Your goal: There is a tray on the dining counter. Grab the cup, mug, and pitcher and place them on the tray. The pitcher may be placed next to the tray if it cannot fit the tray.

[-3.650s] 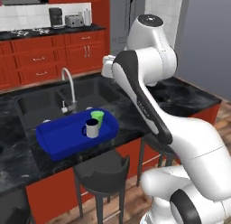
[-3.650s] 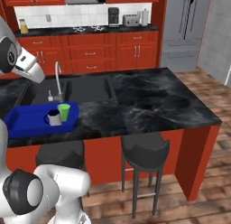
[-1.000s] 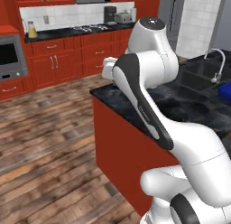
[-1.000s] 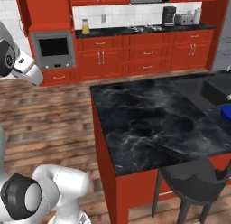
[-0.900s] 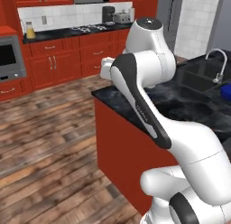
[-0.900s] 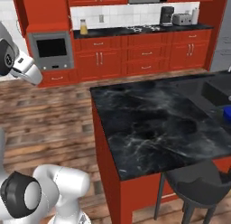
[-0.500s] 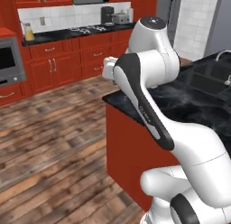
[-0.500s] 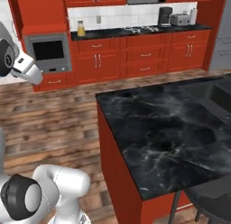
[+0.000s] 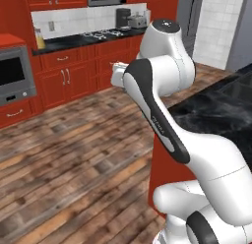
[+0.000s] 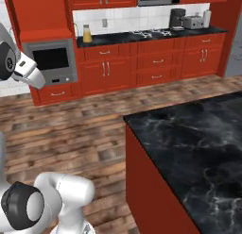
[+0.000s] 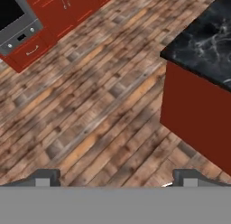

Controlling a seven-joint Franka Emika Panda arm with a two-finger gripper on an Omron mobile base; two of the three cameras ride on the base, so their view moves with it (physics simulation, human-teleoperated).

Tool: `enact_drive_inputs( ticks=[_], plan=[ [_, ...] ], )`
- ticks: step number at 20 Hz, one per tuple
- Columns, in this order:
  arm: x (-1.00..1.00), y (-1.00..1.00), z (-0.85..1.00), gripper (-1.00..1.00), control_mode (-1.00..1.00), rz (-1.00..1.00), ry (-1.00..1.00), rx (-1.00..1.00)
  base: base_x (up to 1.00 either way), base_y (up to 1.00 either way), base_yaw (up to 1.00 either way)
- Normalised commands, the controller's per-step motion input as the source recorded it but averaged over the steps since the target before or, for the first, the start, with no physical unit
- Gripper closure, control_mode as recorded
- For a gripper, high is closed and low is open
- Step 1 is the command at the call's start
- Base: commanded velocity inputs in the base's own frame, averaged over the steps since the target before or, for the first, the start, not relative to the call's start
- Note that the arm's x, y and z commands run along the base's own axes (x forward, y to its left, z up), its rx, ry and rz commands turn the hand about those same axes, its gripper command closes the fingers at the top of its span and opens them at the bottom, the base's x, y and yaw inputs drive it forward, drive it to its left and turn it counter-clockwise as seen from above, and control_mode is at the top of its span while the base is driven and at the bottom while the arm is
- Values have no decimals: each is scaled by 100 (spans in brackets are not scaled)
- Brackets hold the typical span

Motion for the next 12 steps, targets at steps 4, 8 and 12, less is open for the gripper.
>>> enact_drive_inputs(
  ticks=[4, 8, 12],
  plan=[
    [0, 0, 0, -100, 100, 0, 0, 0, 50, 100, -18],
    [0, 0, 0, -100, 100, 0, 0, 0, 59, 100, -16],
    [0, 0, 0, -100, 100, 0, 0, 0, 68, 100, -15]
  ],
)
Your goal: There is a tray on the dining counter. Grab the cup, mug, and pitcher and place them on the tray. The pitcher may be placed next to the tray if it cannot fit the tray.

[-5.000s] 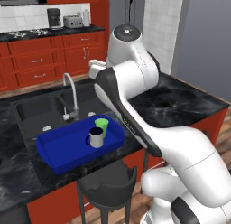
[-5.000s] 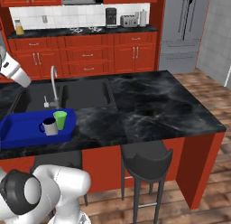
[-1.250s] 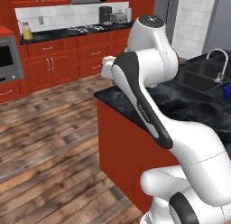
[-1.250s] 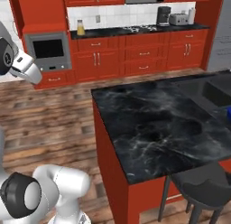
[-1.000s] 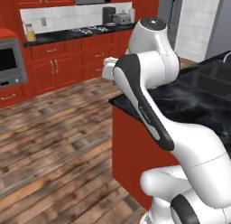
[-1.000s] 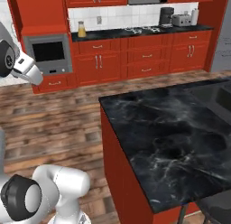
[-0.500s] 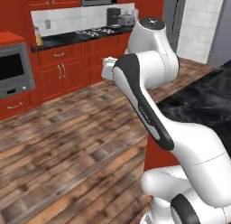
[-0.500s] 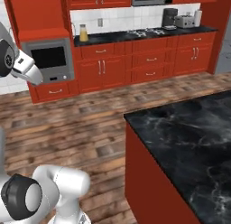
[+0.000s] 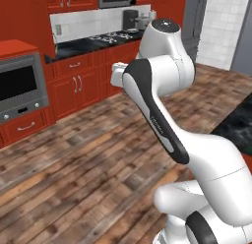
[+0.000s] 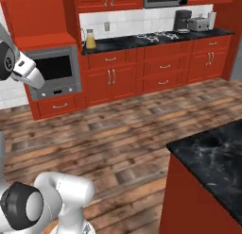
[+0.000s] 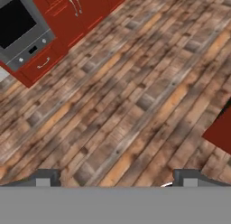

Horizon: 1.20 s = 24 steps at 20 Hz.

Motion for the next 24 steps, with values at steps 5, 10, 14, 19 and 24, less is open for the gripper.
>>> enact_drive_inputs(
  ticks=[5, 10, 14, 19, 24],
  plan=[
    [0, 0, 0, -100, 100, 0, 0, 0, 80, 100, -13],
    [0, 0, 0, -100, 100, 0, 0, 0, 87, 77, -9],
    [0, 0, 0, -100, 100, 0, 0, 0, 95, 47, -4],
    [0, 0, 0, -100, 100, 0, 0, 0, 100, 37, -3],
    [0, 0, 0, -100, 100, 0, 0, 0, 100, 2, 1]
  ],
)
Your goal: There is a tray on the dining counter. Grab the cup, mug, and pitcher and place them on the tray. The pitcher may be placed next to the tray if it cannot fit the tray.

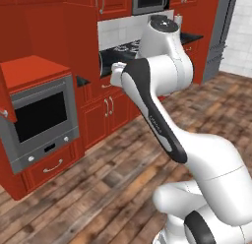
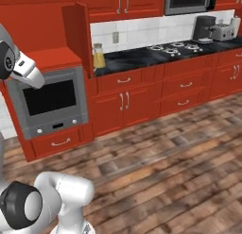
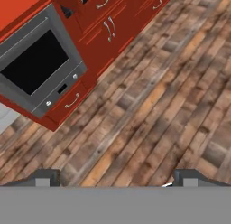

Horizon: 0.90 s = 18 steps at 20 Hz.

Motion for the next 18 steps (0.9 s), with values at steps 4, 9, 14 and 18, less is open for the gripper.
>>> enact_drive_inputs(
  ticks=[4, 9, 14, 18],
  plan=[
    [0, 0, 0, -100, 100, 0, 0, 0, 100, -21, 14],
    [0, 0, 0, -100, 100, 0, 0, 0, 92, -52, 32],
    [0, 0, 0, -100, 100, 0, 0, 0, 69, -74, 46],
    [0, 0, 0, -100, 100, 0, 0, 0, 60, -78, 51]
  ],
)
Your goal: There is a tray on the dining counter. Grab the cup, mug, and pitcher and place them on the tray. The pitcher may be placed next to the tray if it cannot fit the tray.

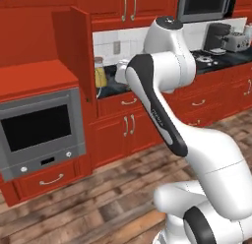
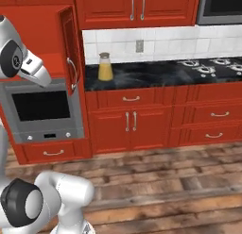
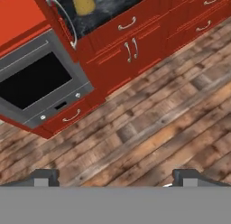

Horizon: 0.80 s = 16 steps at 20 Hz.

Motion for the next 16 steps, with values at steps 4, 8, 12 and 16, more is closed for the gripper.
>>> enact_drive_inputs(
  ticks=[4, 8, 12, 16],
  plan=[
    [0, 0, 0, -100, 100, 0, 0, 0, 57, -77, 50],
    [0, 0, 0, -100, 100, 0, 0, 0, 51, -78, 48],
    [0, 0, 0, -100, 100, 0, 0, 0, 46, -76, 44],
    [0, 0, 0, -100, 100, 0, 0, 0, 49, -68, 31]
  ],
)
